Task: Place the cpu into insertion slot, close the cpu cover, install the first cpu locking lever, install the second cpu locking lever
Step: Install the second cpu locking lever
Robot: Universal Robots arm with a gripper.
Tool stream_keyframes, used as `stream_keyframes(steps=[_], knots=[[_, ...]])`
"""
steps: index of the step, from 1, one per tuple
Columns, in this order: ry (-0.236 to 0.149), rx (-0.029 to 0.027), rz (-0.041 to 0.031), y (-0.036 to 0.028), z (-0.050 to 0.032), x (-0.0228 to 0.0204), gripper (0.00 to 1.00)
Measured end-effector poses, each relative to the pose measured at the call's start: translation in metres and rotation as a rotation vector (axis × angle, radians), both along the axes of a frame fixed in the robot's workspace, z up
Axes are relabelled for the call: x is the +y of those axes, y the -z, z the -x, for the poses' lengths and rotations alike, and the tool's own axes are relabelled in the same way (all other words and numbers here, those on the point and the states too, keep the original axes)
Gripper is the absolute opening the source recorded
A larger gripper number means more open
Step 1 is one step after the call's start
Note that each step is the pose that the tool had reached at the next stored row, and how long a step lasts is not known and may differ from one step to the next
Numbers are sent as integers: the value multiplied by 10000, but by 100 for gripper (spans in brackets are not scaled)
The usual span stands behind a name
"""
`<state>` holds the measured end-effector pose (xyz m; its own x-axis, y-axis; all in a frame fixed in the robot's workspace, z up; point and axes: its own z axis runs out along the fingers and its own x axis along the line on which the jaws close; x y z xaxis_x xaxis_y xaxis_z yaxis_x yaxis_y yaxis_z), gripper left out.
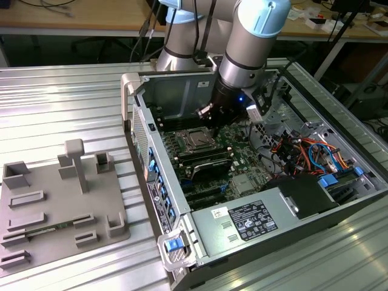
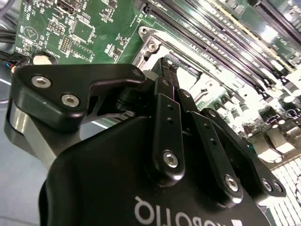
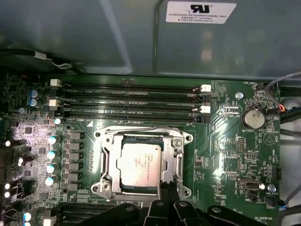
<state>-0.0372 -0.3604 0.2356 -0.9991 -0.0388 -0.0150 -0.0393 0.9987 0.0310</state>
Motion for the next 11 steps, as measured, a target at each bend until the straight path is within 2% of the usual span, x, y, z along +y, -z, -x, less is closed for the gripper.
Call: stream_keyframes(steps=[1, 4, 5, 11], knots=[[-1, 0, 52, -32, 0, -7, 11], [0, 1, 197, -40, 0, -50, 11], [-1, 0, 265, -40, 0, -86, 11], [0, 0, 270, -15, 0, -92, 11]])
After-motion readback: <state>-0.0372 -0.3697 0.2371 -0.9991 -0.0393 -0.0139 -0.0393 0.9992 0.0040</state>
